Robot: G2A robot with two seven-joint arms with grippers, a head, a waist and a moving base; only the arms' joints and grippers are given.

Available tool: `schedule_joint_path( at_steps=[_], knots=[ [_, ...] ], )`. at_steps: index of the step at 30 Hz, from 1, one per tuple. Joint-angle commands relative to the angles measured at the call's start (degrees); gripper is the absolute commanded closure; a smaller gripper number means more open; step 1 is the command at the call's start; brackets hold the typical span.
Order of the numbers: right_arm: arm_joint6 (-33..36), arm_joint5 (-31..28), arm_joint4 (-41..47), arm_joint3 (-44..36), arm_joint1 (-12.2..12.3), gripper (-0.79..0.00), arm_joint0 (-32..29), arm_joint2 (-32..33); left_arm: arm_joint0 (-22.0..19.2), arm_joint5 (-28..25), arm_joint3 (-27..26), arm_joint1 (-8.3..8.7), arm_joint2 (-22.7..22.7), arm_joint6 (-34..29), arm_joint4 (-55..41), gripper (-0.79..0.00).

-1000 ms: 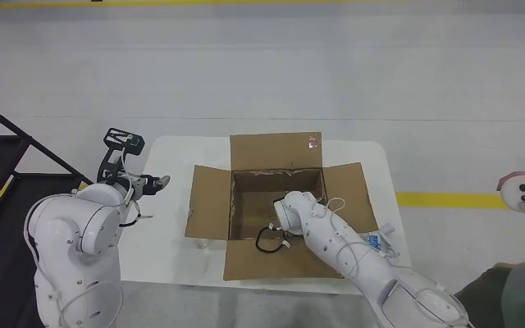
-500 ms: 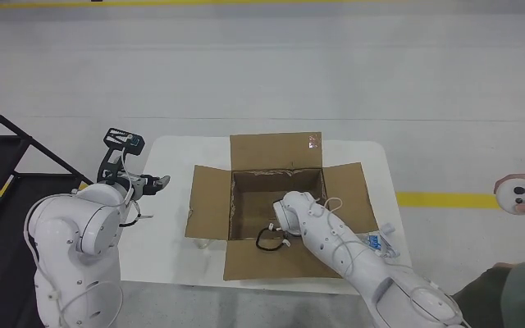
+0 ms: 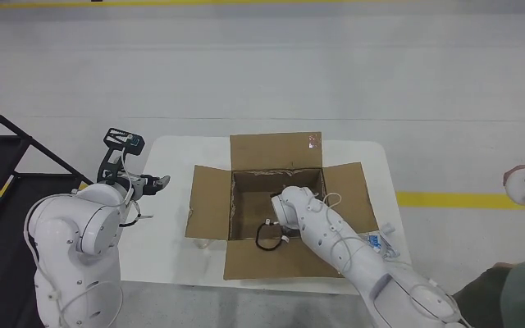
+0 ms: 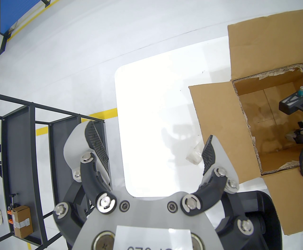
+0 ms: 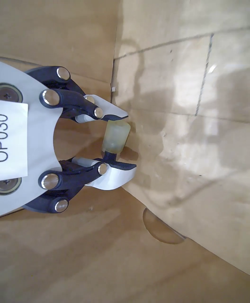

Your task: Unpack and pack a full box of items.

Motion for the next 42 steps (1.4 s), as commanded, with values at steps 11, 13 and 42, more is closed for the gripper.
schedule_joint_path(
  at_steps=[11,13,42],
  knots=[
    [-2.0,0.0,-0.9,-15.6,3.6,0.0,-2.7,9.7,0.0,0.0,0.0,0.0,0.0,0.0,0.0,-0.785],
    [-1.8,-0.1,-0.7,-20.0,4.7,0.0,-4.7,12.5,0.0,0.0,0.0,0.0,0.0,0.0,0.0,-0.785],
    [-2.3,-1.0,-5.6,-47.3,9.7,0.0,-20.8,26.2,0.0,0.0,0.0,0.0,0.0,0.0,0.0,-0.785]
  ],
)
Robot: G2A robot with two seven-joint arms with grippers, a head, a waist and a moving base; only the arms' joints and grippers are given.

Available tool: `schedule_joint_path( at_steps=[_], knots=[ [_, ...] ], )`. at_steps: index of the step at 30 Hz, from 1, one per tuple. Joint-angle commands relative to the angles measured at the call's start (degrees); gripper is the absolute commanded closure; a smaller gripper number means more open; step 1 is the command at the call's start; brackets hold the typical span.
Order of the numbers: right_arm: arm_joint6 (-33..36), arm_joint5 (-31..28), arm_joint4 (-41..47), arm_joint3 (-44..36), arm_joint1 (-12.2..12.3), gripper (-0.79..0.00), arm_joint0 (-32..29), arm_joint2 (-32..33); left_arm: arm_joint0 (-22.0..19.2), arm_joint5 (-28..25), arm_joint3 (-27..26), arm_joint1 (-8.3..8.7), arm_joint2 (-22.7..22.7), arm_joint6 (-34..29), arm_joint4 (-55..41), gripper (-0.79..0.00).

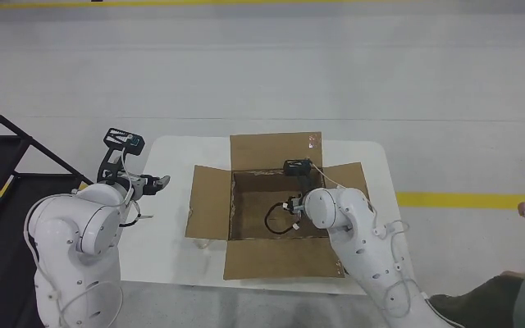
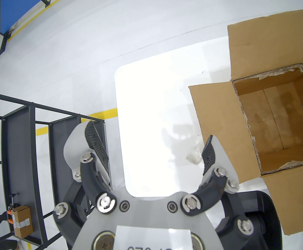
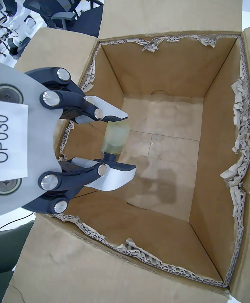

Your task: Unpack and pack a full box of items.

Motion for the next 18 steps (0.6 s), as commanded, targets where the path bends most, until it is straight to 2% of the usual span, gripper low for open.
schedule_joint_path(
  at_steps=[1,7,12,18],
  knots=[
    [0.0,0.0,0.0,0.0,0.0,0.0,0.0,0.0,0.0,0.0,0.0,0.0,0.0,0.0,0.0,-0.785],
    [-1.9,2.4,-1.4,-2.9,0.2,0.0,-0.1,1.7,0.0,0.0,0.0,0.0,0.0,0.0,0.0,-0.785],
    [-0.1,6.0,-5.9,-7.0,0.2,0.0,0.1,1.8,0.0,0.0,0.0,0.0,0.0,0.0,0.0,-0.785],
    [0.4,9.9,-10.5,-14.0,0.6,0.0,-3.1,3.9,0.0,0.0,0.0,0.0,0.0,0.0,0.0,-0.785]
  ],
)
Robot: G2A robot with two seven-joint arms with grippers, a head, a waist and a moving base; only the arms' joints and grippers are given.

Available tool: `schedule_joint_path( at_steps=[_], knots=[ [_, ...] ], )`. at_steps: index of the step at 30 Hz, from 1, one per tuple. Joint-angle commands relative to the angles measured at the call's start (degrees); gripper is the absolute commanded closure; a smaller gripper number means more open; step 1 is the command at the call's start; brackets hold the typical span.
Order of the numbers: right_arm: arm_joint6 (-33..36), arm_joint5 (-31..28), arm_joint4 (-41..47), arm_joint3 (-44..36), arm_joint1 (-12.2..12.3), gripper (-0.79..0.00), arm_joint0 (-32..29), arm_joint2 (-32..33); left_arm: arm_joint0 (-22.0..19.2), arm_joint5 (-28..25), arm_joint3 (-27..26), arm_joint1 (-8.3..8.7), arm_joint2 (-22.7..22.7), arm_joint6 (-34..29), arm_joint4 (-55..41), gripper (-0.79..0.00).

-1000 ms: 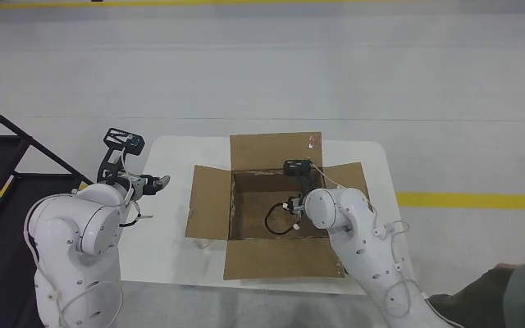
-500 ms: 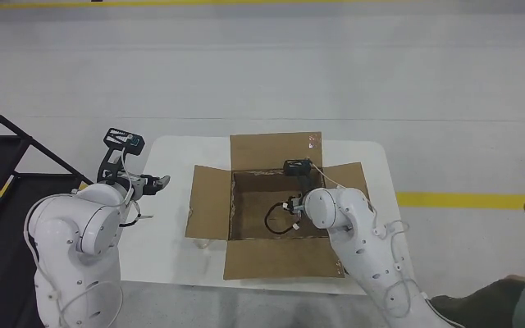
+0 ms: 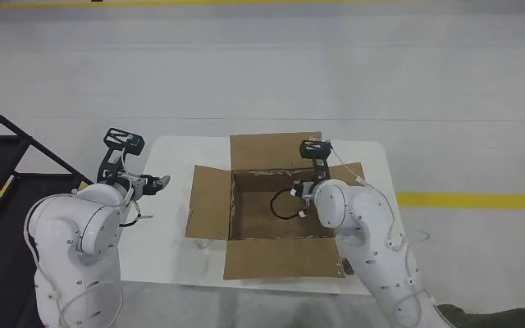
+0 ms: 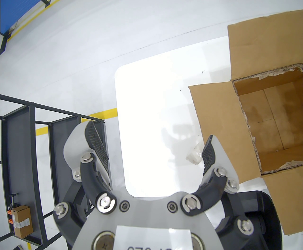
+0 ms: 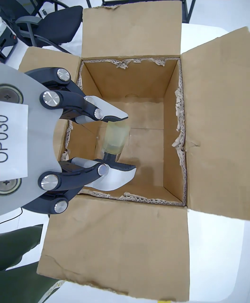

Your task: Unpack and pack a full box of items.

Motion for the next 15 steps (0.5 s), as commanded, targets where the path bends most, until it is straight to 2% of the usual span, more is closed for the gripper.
schedule_joint_path(
  at_steps=[1,7,15],
  knots=[
    [-0.8,0.8,-0.6,-2.4,0.1,0.0,-1.9,1.9,0.0,0.0,0.0,0.0,0.0,0.0,0.0,-0.785],
    [-1.8,1.9,0.7,-9.3,0.4,0.0,-8.7,8.3,0.0,0.0,0.0,0.0,0.0,0.0,0.0,-0.785],
    [0.1,-0.3,-0.2,-16.3,1.2,0.0,-15.0,13.7,0.0,0.0,0.0,0.0,0.0,0.0,0.0,-0.785]
  ],
)
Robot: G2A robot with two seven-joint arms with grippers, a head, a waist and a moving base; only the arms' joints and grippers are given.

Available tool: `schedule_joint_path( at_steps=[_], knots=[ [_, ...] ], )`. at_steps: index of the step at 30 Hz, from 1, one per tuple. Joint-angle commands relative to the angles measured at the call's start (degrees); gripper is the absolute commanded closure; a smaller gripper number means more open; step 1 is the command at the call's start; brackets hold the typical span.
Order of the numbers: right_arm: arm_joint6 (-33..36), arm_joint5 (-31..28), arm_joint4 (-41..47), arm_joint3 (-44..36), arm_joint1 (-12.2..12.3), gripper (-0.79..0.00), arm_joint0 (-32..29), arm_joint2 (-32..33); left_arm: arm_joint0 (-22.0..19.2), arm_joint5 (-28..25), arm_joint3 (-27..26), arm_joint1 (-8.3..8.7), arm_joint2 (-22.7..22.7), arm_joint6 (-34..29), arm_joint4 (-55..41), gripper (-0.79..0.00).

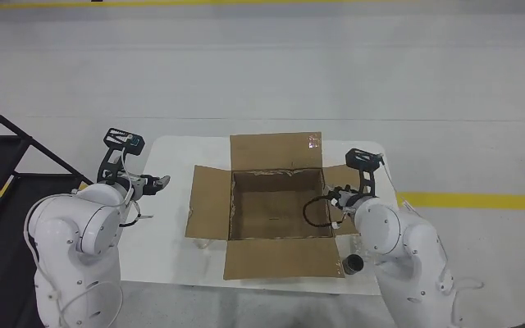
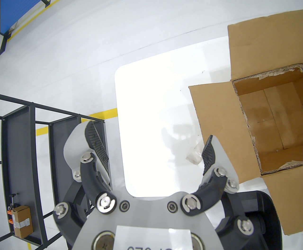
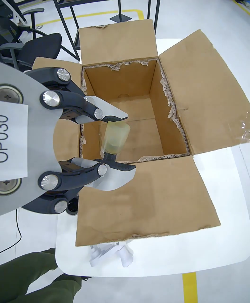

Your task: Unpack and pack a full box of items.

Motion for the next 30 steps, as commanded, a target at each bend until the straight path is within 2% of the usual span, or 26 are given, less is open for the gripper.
schedule_joint_path(
  at_steps=[1,16,19,30],
  knots=[
    [0.2,-0.1,-0.3,-0.3,0.0,0.0,-0.4,0.2,0.0,0.0,0.0,0.0,0.0,0.0,0.0,-0.785],
    [-0.8,-0.2,0.3,-0.2,0.0,0.0,-0.6,0.4,0.0,0.0,0.0,0.0,0.0,0.0,0.0,-0.785],
    [-3.2,0.2,3.1,0.5,0.0,0.0,-1.0,3.1,0.0,0.0,0.0,0.0,0.0,0.0,0.0,-0.785],
    [-3.4,-0.1,7.2,4.1,0.9,0.0,-0.5,14.1,0.0,0.0,0.0,0.0,0.0,0.0,0.0,-0.785]
  ],
)
